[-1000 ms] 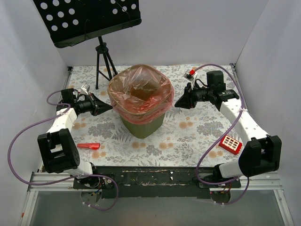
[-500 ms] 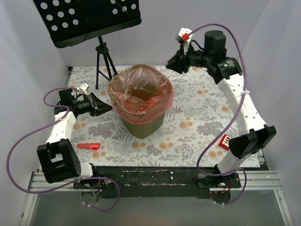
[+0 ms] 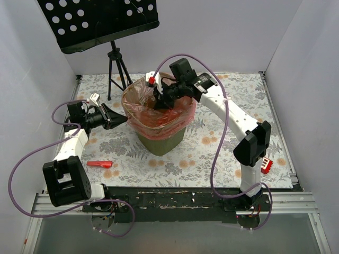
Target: Put the trash bags into the trash bin
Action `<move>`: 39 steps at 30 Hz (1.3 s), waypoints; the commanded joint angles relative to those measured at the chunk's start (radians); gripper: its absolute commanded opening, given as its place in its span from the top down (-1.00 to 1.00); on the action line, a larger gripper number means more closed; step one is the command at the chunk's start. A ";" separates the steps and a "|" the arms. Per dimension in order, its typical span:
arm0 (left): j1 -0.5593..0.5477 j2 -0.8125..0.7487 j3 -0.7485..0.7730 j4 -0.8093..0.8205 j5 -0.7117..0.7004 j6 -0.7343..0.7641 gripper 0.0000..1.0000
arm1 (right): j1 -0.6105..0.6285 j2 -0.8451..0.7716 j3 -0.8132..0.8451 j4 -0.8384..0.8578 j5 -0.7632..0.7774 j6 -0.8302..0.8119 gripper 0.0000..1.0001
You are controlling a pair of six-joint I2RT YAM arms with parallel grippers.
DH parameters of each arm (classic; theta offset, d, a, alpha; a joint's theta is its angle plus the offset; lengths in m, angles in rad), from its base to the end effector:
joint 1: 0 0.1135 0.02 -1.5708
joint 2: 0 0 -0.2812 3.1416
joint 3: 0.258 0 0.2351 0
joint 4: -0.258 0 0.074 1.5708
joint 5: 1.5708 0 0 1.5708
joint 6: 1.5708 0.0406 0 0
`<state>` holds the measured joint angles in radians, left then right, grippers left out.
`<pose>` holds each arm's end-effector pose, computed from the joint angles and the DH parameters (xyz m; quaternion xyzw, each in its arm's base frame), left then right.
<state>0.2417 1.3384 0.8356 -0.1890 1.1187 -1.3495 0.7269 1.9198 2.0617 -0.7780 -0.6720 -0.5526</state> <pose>0.2553 0.0253 0.2716 -0.3899 0.6981 -0.5981 0.0541 0.2954 0.2965 0.4064 -0.6223 0.5875 0.3303 0.3981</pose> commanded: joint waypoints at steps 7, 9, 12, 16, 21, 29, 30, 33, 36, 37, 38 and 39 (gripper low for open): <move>-0.030 -0.010 -0.067 0.212 0.006 -0.111 0.70 | 0.006 0.194 0.098 -0.109 0.155 -0.076 0.94; -0.030 -0.010 -0.078 0.227 0.001 -0.120 0.70 | 0.011 0.191 0.081 -0.115 0.157 -0.073 0.81; -0.030 -0.004 -0.085 0.241 0.001 -0.125 0.71 | 0.011 0.159 0.038 -0.078 0.166 -0.047 0.13; -0.030 0.004 -0.079 0.247 0.003 -0.128 0.70 | 0.012 0.098 0.028 -0.033 0.181 -0.012 -0.42; -0.030 0.005 -0.026 0.151 0.013 -0.082 0.70 | 0.012 0.051 0.149 -0.090 0.166 0.029 -0.44; 0.040 -0.031 0.206 -0.248 -0.149 0.200 0.15 | 0.009 -0.097 0.179 0.017 0.336 0.079 -0.65; 0.054 -0.030 0.250 -0.309 -0.178 0.232 -0.06 | 0.008 -0.103 0.181 0.034 0.372 0.082 -0.65; 0.079 -0.021 0.364 -0.458 -0.273 0.335 -0.60 | 0.006 -0.125 0.208 0.068 0.533 0.108 -0.70; 0.090 -0.038 0.424 -0.536 -0.345 0.377 -0.94 | 0.006 -0.122 0.230 0.115 0.826 0.213 -0.72; 0.093 -0.044 0.436 -0.553 -0.362 0.381 -0.96 | 0.005 -0.113 0.245 0.121 0.936 0.241 -0.74; 0.091 -0.053 0.442 -0.569 -0.378 0.386 -0.96 | 0.005 -0.108 0.248 0.125 1.031 0.249 -0.75; 0.093 -0.061 0.448 -0.576 -0.396 0.386 -0.96 | 0.005 -0.107 0.241 0.125 1.098 0.252 -0.77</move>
<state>0.3309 1.3357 1.2385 -0.6094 0.8352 -1.0477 0.7353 1.8015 2.2726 -0.7181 -0.0006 -0.3985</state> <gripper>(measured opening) 0.974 0.874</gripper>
